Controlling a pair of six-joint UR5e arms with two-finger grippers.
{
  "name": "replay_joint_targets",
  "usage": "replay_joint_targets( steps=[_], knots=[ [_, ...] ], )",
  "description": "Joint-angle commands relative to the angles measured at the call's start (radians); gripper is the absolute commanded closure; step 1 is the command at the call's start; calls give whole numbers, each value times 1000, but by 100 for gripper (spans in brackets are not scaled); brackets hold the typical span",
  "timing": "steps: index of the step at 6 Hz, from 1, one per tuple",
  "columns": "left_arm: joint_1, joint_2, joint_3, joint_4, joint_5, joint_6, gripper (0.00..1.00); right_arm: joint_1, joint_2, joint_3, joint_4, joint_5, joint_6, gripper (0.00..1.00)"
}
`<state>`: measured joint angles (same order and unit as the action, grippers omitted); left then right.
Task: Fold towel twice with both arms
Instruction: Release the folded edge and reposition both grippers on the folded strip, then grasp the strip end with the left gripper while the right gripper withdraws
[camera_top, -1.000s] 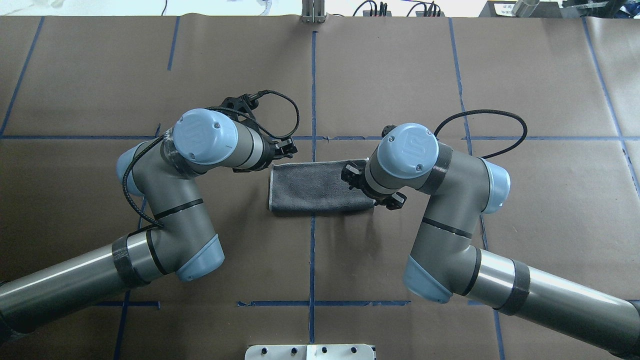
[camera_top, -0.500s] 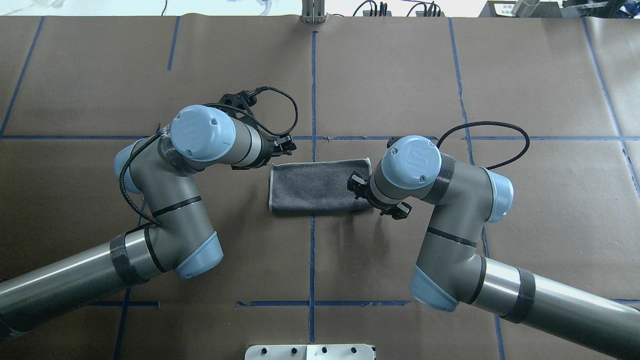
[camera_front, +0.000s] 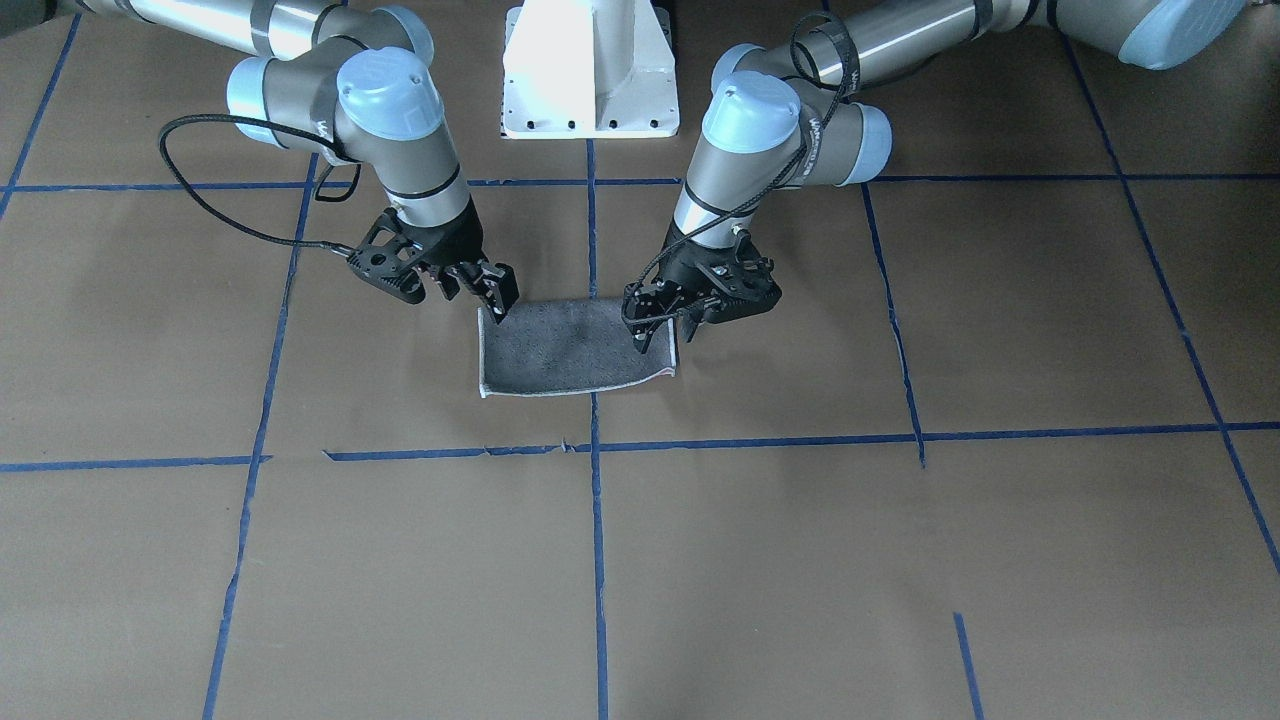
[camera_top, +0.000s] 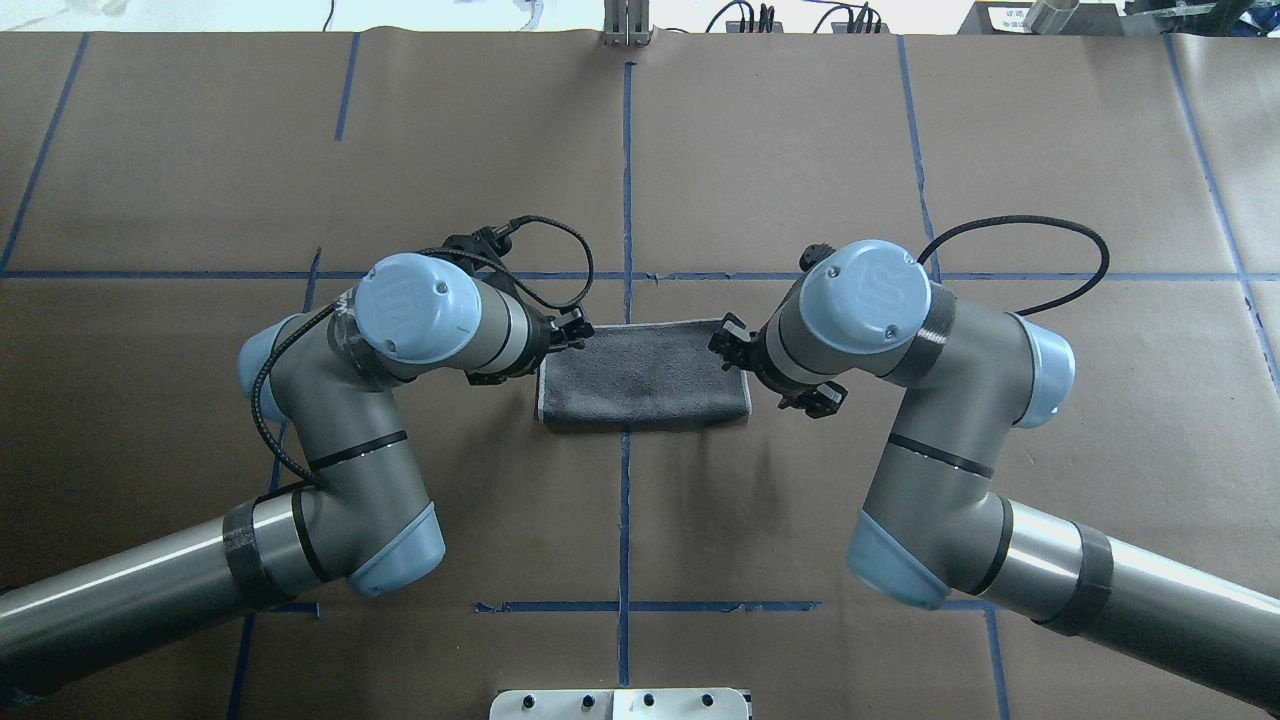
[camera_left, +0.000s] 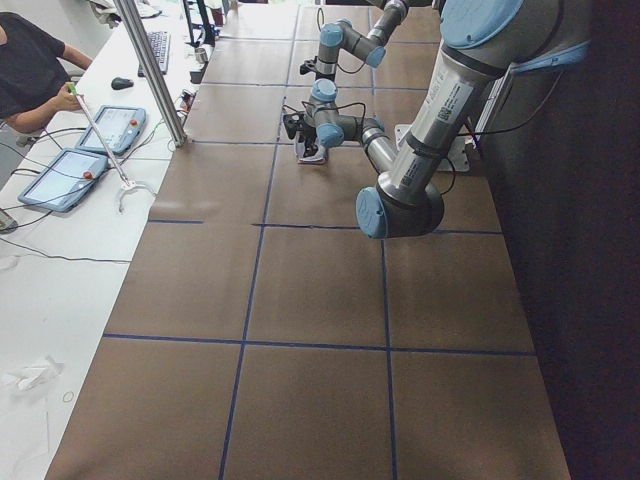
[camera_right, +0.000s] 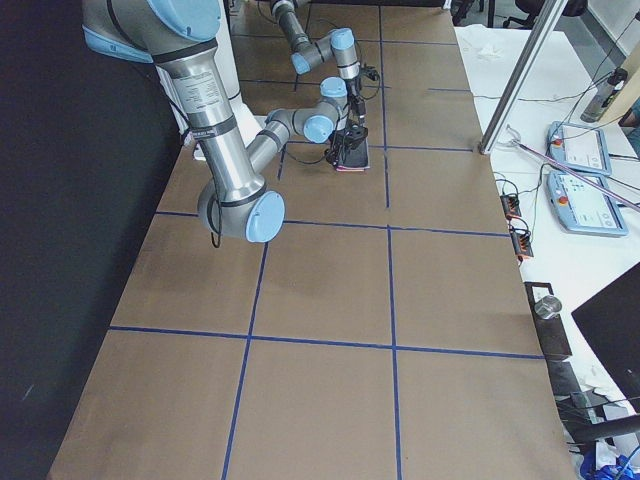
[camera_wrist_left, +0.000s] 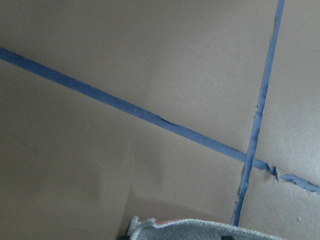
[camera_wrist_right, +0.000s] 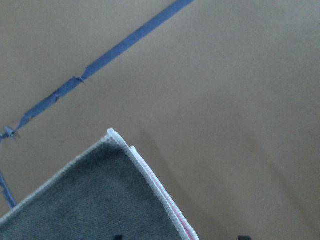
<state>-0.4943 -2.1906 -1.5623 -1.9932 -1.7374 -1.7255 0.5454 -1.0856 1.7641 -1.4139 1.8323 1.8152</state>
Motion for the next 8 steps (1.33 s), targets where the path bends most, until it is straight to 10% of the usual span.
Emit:
replay_joint_targets(
  steps=[1, 6, 8],
  knots=[
    [31, 20, -45, 46, -42, -66, 30, 63, -16, 20, 1, 51, -8, 0],
    [54, 20, -48, 140, -50, -62, 33, 64, -23, 20, 3, 47, -7, 0],
    [56, 20, -47, 137, -48, -63, 68, 62, -23, 21, 3, 44, -7, 0]
  ],
)
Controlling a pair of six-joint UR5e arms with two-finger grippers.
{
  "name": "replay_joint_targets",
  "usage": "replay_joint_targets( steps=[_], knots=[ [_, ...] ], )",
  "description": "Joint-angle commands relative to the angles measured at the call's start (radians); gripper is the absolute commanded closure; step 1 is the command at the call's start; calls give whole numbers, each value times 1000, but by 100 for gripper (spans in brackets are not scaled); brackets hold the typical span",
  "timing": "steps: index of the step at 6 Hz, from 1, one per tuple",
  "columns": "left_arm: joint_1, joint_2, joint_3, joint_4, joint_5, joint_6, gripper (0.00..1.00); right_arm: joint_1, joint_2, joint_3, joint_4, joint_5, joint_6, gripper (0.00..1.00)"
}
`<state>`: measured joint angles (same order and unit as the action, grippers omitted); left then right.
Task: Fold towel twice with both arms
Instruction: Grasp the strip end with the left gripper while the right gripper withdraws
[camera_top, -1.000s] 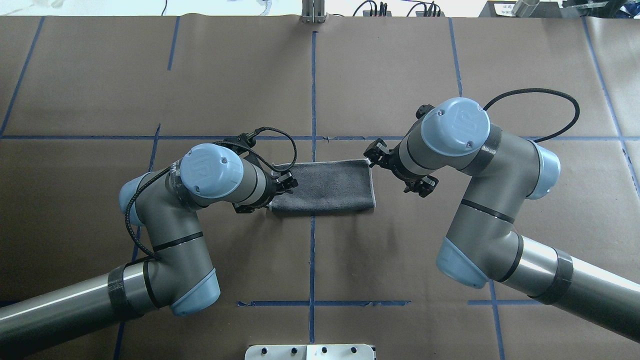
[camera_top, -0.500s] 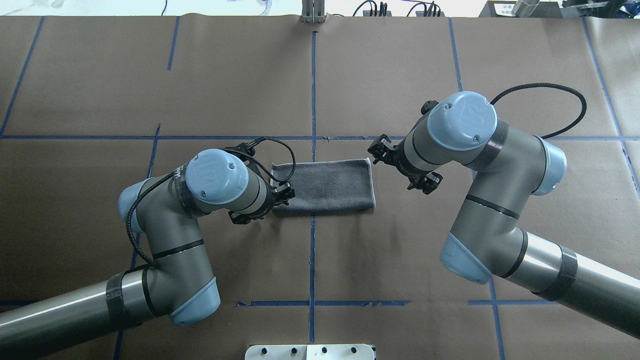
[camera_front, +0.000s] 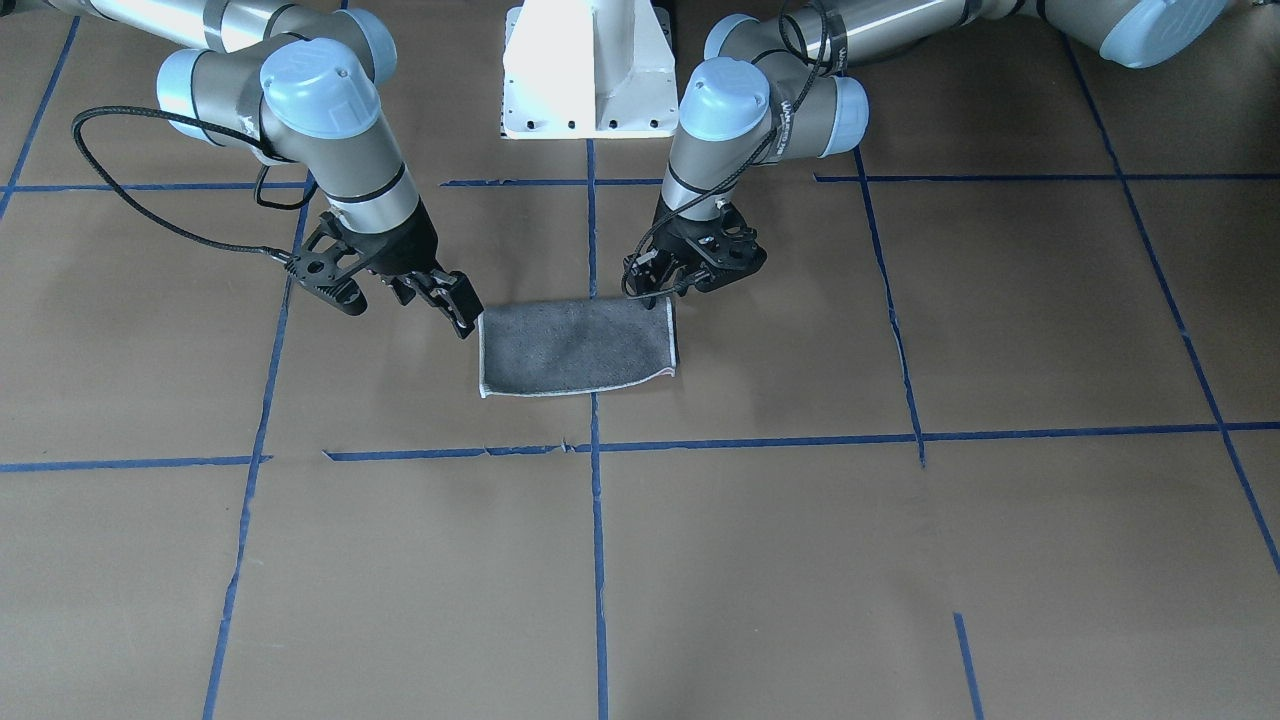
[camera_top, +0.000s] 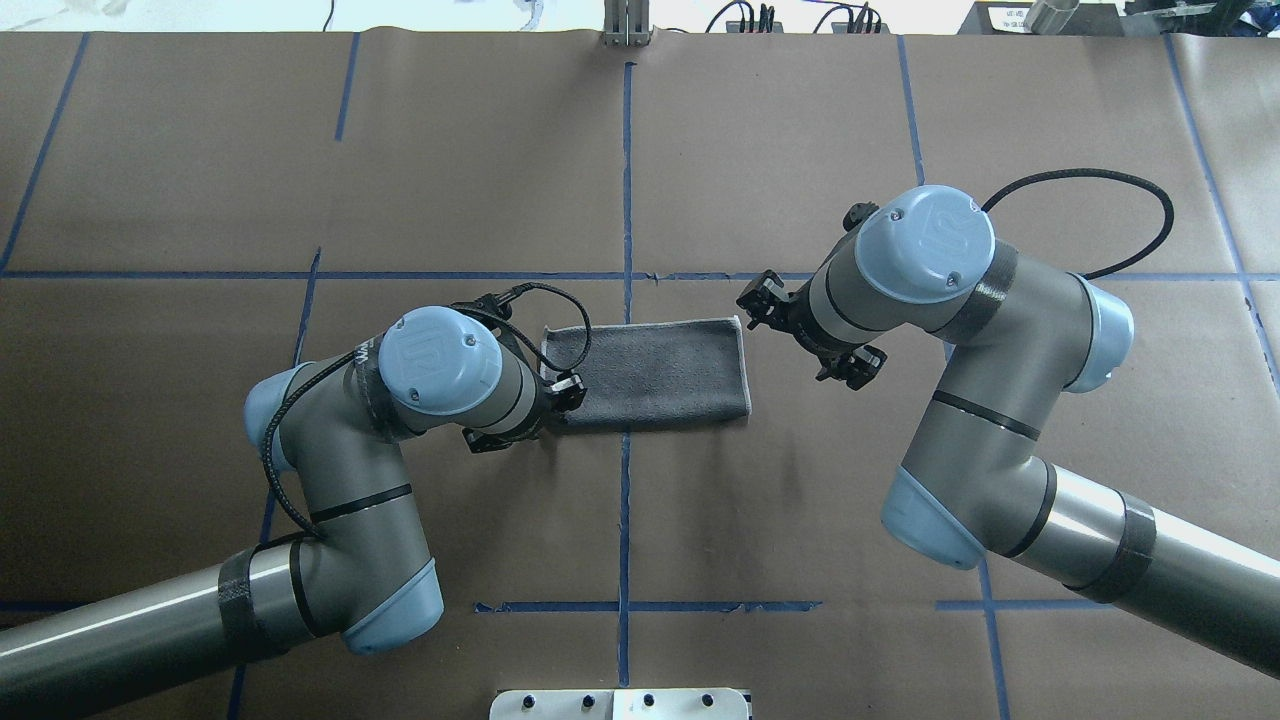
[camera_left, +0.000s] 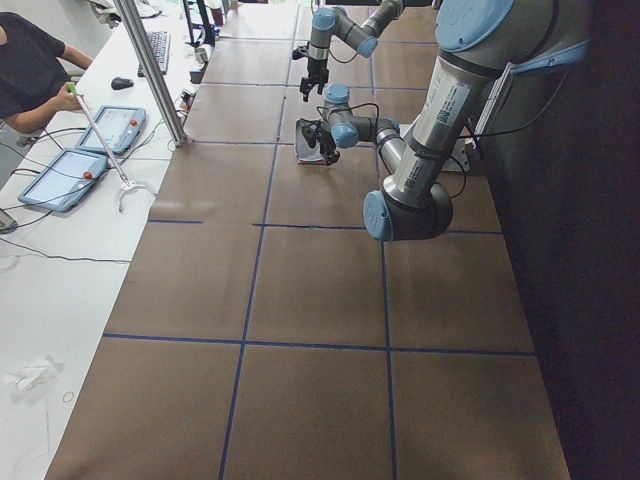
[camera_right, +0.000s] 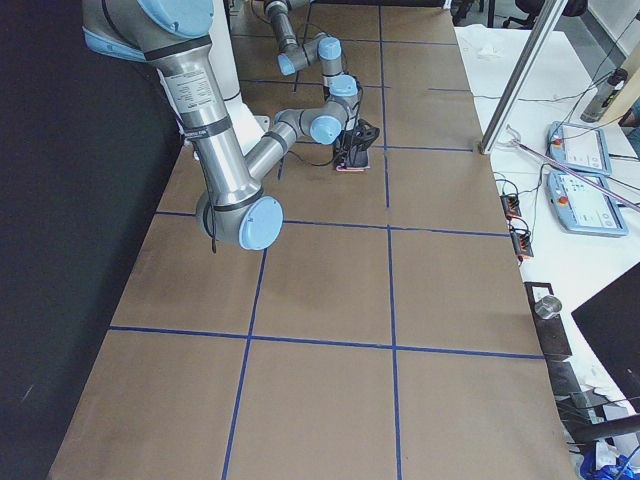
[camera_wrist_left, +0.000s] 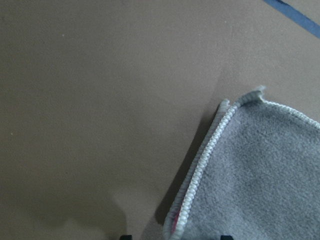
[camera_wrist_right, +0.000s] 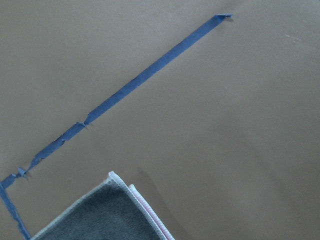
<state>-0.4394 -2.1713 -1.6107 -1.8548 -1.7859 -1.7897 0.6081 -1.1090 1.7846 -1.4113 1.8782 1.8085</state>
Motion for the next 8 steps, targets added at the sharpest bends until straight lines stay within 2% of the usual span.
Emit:
replay_joint_targets(
  steps=[1, 2, 3, 4, 6, 7, 8],
  knots=[
    [1, 1, 2, -3, 2, 9, 69, -2, -2, 1, 0, -2, 3, 0],
    [1, -1, 2, -3, 2, 10, 76, -2, -2, 1, -2, -4, 3, 0],
    [1, -1, 0, -1, 2, 10, 92, -2, -2, 1, -2, -4, 5, 0],
    [-1, -1, 0, 0, 3, 10, 100, -2, -5, -2, -2, -5, 5, 0],
    [-19, -18, -17, 5, 2, 10, 100, 8, -18, 13, -2, 5, 0, 0],
    [-30, -48, -17, 6, 5, 16, 100, 27, -58, 54, -5, 19, -5, 0],
    [-36, -85, -15, 8, 8, 45, 100, 83, -110, 94, -6, 79, -58, 0]
  ],
)
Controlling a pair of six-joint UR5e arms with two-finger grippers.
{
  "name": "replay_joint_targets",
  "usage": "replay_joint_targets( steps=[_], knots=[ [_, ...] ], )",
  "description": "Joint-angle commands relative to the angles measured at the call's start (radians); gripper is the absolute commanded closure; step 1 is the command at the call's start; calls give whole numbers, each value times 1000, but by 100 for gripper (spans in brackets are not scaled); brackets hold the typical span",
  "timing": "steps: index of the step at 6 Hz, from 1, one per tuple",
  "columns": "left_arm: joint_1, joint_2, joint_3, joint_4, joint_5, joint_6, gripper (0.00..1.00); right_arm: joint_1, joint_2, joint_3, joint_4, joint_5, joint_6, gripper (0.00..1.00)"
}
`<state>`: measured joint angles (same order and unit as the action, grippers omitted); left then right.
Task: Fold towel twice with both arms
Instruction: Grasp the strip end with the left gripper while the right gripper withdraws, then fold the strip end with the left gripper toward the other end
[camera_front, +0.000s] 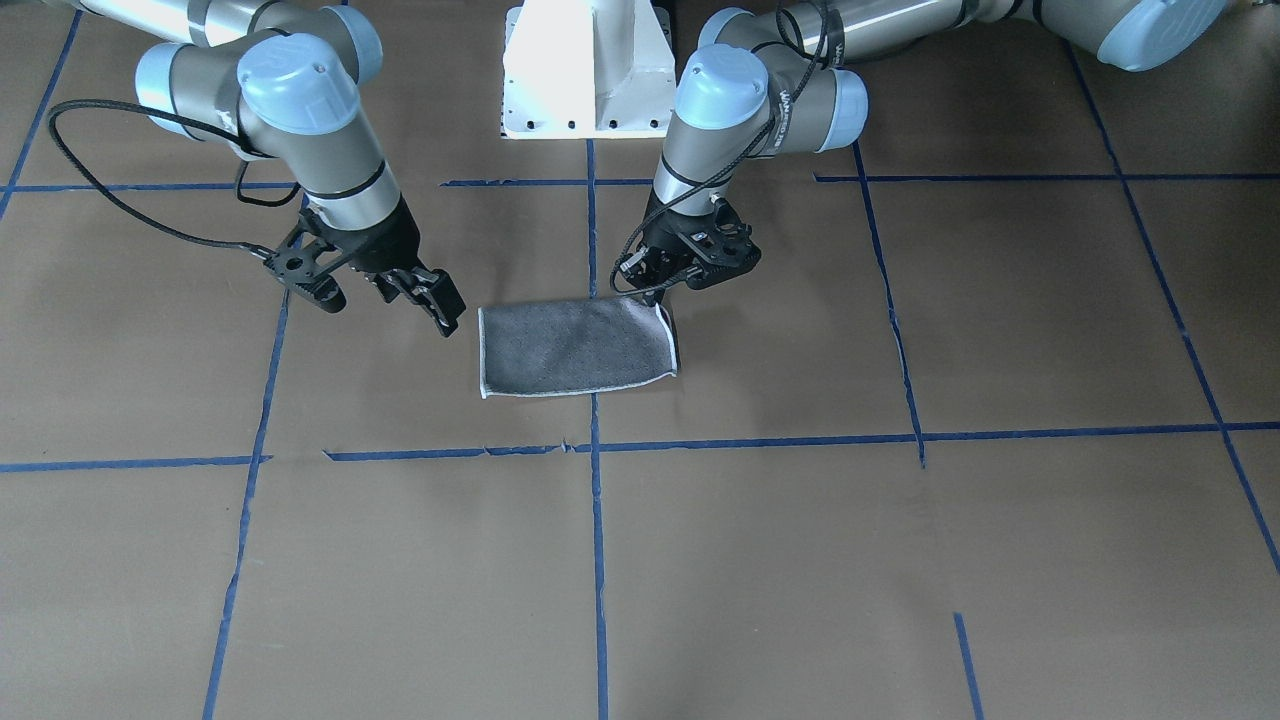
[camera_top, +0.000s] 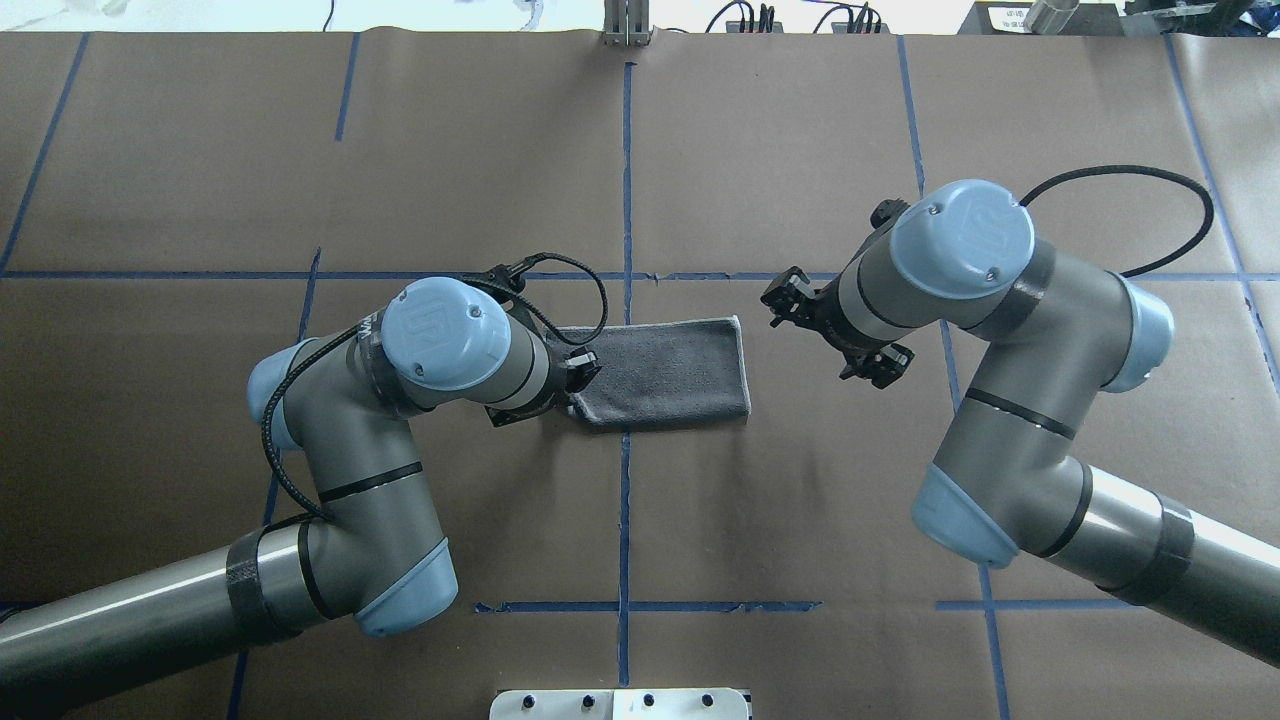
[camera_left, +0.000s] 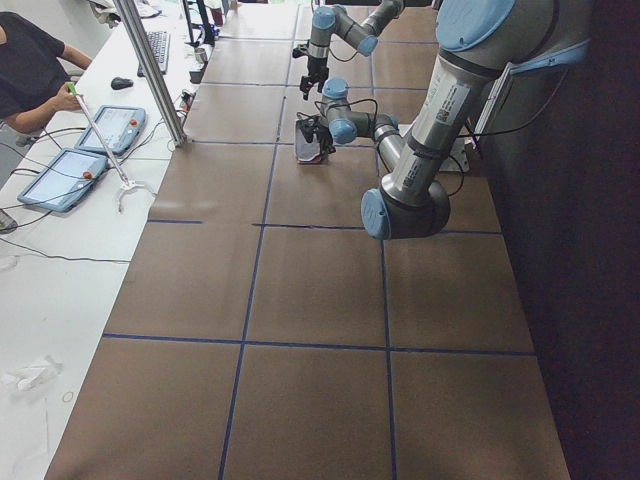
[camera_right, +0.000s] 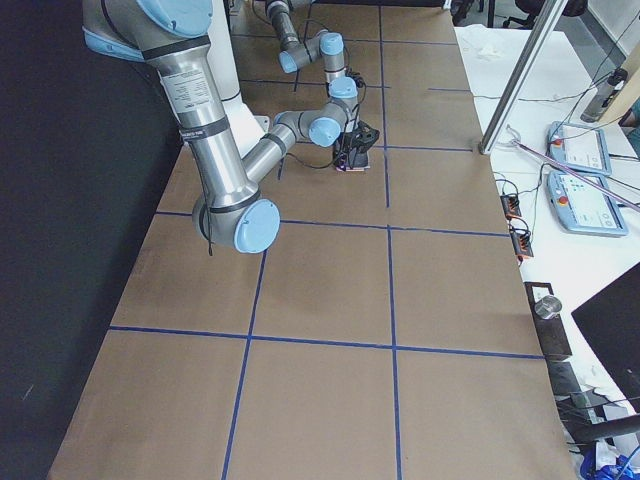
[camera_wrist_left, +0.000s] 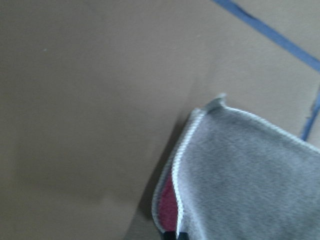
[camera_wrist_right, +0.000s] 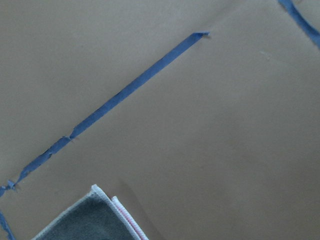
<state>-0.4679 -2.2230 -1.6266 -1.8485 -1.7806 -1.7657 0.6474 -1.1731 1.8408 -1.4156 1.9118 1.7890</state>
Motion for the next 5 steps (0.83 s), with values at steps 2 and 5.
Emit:
replay_joint_targets(
  steps=[2, 5],
  knots=[
    [-2, -163, 80, -1, 24, 34, 100, 130, -157, 96, -2, 117, -175, 0],
    [98, -344, 271, -14, 191, 32, 100, 170, -215, 106, 9, 131, -201, 0]
  ],
)
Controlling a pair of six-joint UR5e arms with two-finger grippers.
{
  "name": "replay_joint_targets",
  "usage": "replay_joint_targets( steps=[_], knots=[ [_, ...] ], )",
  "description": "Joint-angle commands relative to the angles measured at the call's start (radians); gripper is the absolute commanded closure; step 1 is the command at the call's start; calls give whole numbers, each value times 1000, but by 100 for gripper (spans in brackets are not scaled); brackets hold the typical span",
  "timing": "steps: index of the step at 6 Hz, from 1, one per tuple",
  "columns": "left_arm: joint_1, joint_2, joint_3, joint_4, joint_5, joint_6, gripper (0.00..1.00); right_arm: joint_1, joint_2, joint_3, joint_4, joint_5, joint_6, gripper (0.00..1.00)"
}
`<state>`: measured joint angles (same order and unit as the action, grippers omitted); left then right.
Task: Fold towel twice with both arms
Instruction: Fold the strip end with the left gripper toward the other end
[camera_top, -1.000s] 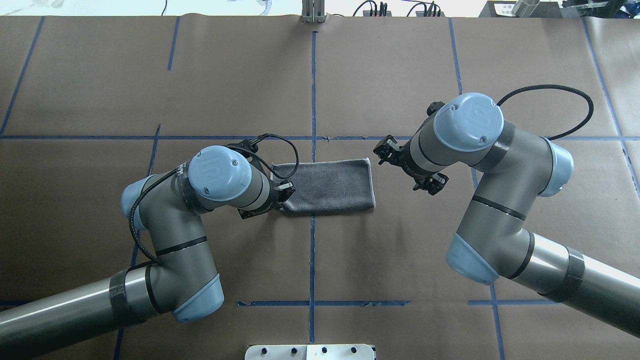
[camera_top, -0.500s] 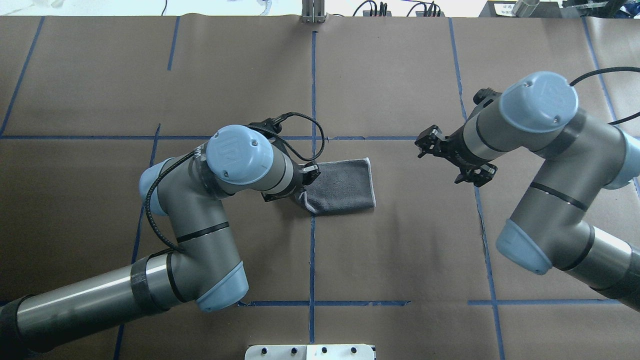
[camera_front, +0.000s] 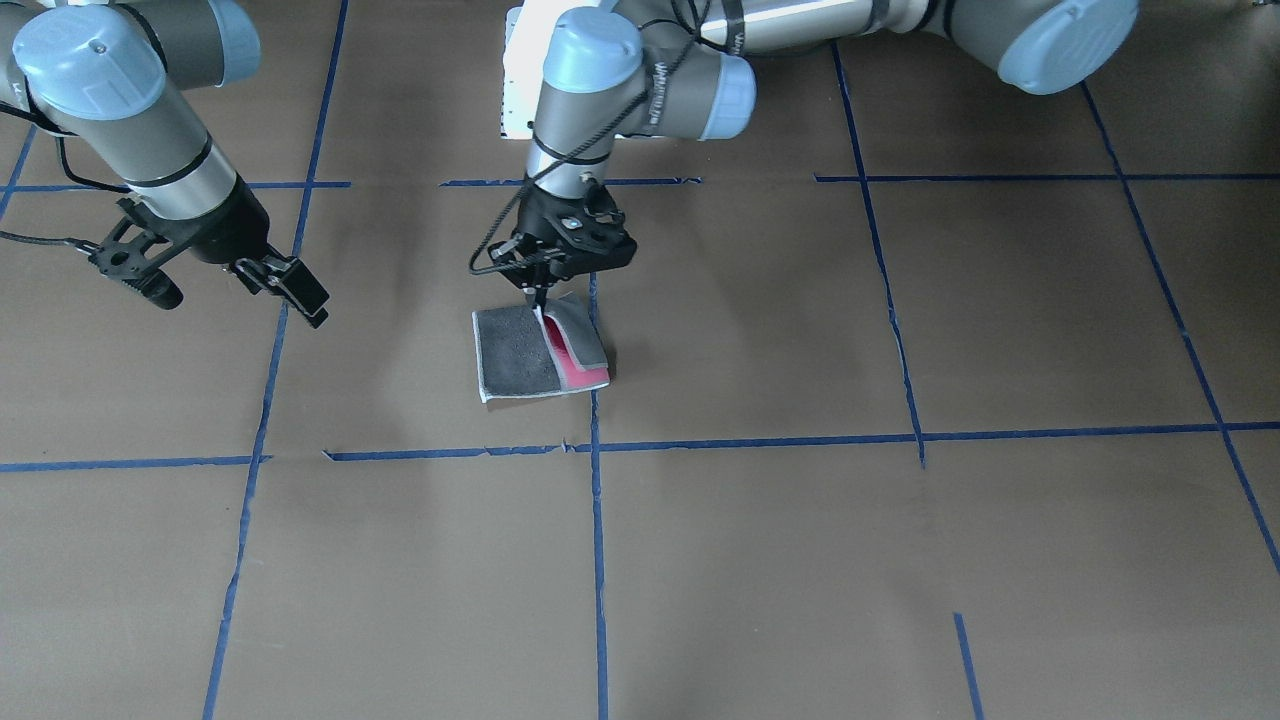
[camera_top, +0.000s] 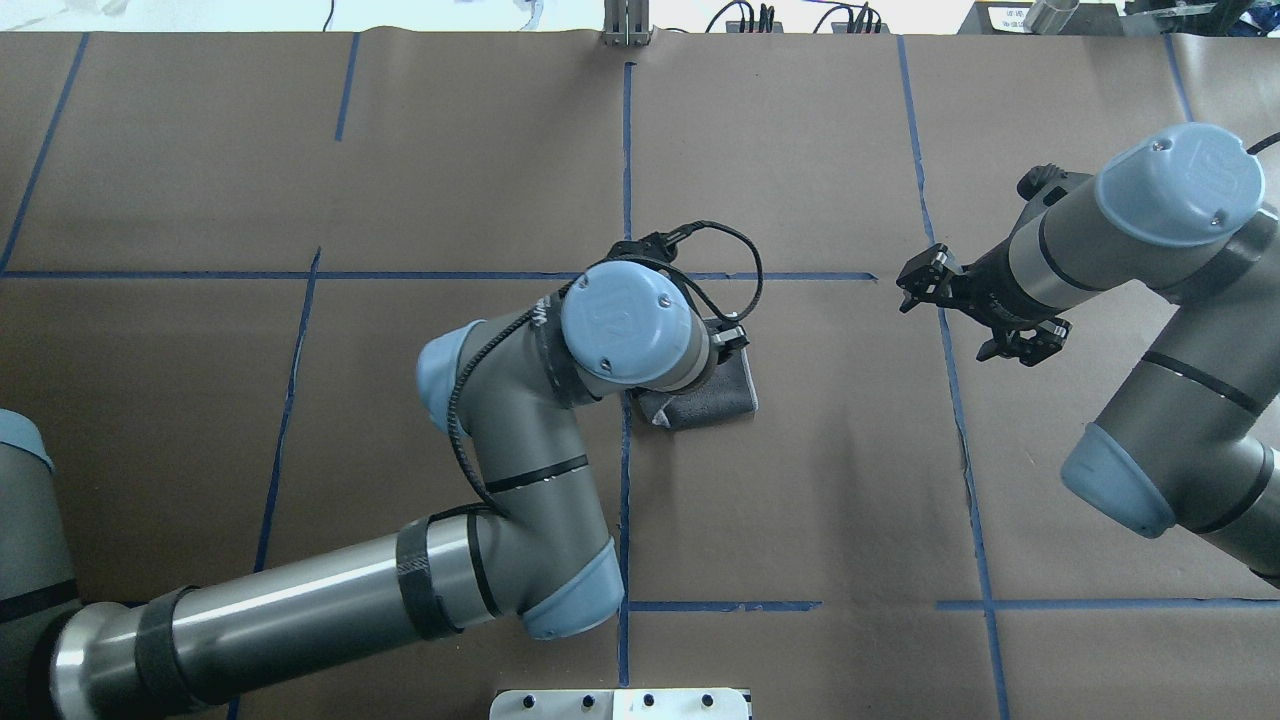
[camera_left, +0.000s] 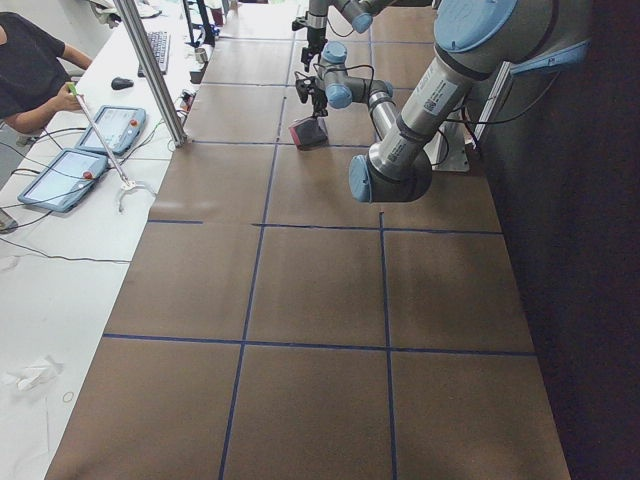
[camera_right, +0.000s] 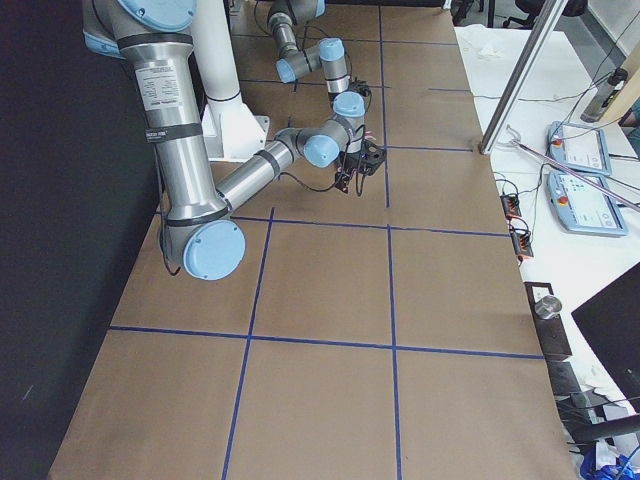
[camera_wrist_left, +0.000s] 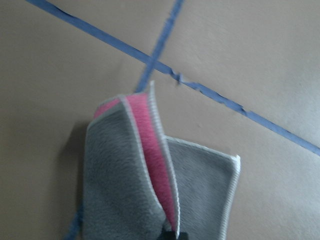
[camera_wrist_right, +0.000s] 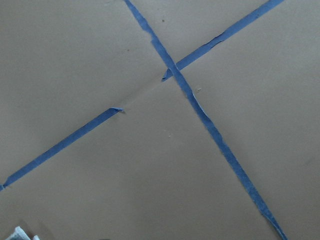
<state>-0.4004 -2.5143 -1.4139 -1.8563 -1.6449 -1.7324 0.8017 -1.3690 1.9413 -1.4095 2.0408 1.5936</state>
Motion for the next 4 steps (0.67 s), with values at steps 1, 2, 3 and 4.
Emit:
replay_joint_targets(
  steps=[1, 2, 3, 4],
  knots=[
    [31, -131, 150, -11, 59, -1, 98, 19, -31, 5, 4, 2, -12, 0],
    [31, -148, 209, -79, 60, 2, 95, 20, -41, 7, 4, 2, -14, 0],
    [31, -155, 240, -124, 62, 57, 88, 22, -42, 7, 4, 2, -14, 0],
    [32, -184, 266, -124, 78, 69, 35, 22, -44, 13, 4, 1, -14, 0]
  ],
)
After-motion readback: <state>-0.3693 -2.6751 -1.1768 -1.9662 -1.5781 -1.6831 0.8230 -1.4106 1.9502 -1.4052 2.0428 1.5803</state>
